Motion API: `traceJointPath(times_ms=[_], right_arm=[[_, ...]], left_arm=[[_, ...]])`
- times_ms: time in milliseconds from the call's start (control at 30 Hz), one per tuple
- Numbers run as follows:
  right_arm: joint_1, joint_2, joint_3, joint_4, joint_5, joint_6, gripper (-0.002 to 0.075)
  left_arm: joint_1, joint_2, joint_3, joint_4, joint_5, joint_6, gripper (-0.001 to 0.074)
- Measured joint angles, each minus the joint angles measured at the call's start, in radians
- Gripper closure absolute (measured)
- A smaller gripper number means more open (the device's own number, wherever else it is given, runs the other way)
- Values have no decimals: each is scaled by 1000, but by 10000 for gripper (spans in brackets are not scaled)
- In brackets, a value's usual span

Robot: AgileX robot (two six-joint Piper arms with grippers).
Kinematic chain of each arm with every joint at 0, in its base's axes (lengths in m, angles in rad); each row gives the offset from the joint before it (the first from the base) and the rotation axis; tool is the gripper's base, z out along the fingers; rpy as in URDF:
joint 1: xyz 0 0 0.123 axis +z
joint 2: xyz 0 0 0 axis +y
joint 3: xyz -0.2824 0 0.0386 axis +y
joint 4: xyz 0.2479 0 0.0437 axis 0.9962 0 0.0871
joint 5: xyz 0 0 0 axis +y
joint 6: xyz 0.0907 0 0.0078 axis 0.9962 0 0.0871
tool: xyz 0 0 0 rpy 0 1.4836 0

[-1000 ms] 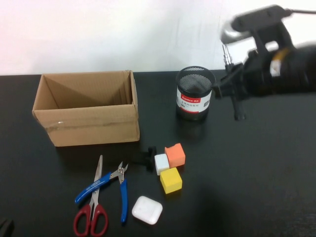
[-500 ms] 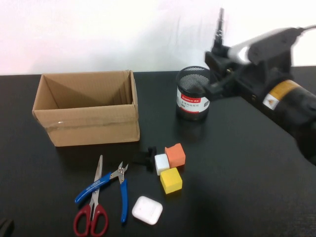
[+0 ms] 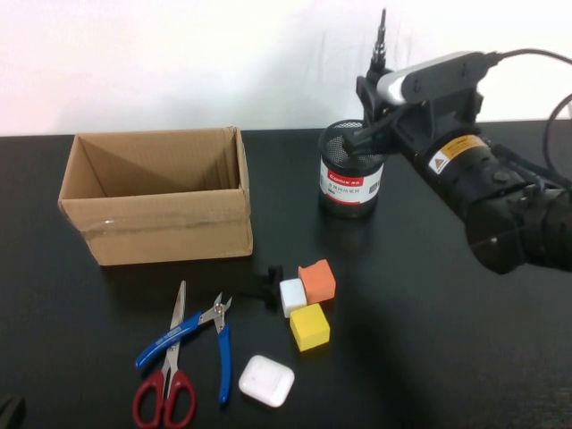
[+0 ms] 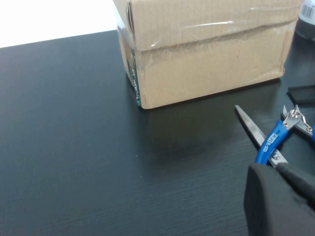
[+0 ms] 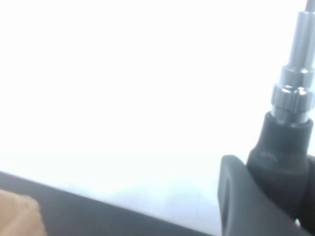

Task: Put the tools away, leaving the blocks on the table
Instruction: Place the picked object into the round holder

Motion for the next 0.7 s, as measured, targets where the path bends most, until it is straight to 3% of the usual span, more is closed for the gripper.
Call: traceJointPath(times_ms=[233, 467, 700], right_arm=[[0, 57, -45, 2, -16, -37, 717], [0, 101, -113, 19, 21, -63, 565], [0, 131, -138, 72, 40, -79, 556]], left_arm=[[0, 0, 0, 0, 0, 0, 739], [0, -2, 0, 0, 0, 0, 739], [0, -2, 0, 0, 0, 0, 739]])
